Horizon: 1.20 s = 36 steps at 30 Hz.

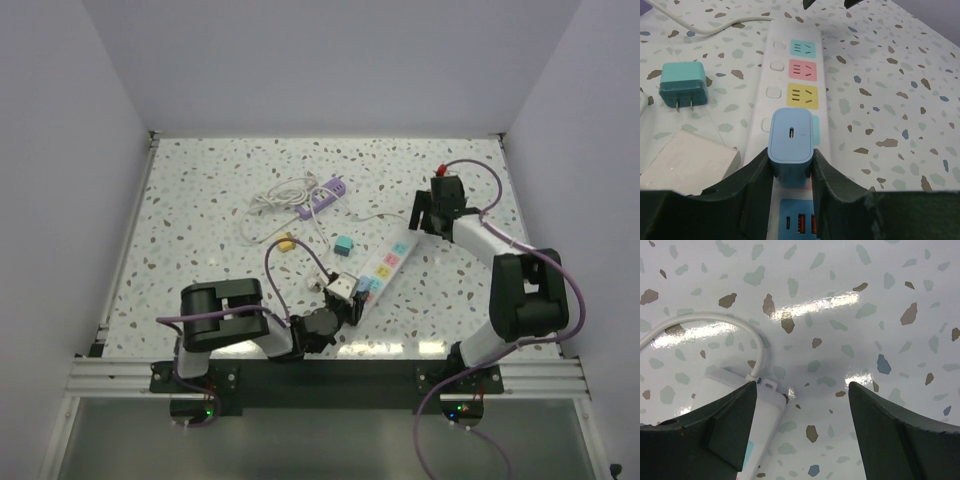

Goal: Insert the plug

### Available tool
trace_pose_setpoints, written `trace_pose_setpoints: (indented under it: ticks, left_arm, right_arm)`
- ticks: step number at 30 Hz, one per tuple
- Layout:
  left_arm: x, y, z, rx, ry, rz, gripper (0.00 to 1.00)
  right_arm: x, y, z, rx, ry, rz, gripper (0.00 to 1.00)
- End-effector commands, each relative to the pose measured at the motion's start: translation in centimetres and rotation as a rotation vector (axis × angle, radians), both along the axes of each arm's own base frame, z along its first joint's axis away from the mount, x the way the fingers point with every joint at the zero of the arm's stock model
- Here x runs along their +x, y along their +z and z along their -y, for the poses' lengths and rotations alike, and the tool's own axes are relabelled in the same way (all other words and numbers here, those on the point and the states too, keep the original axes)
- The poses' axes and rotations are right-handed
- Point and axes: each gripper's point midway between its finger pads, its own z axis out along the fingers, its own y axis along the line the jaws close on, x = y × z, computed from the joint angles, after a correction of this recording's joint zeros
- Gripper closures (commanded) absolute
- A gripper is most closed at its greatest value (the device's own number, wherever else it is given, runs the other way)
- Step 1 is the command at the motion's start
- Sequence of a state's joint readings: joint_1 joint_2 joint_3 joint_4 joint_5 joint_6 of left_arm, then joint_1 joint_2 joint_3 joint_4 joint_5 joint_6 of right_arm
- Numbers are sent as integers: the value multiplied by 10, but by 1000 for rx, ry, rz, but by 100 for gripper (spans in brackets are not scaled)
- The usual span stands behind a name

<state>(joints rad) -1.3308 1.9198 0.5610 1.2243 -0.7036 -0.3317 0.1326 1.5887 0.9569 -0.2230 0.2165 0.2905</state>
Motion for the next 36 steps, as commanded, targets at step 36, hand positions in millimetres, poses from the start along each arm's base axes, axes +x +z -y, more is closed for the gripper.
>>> trace_pose_setpoints:
  ticks: [36]
  left_arm:
    - [-8,-18,-3,94,-26,57,100]
  right_arm:
    - [-146,39,-156,179,553,120,24]
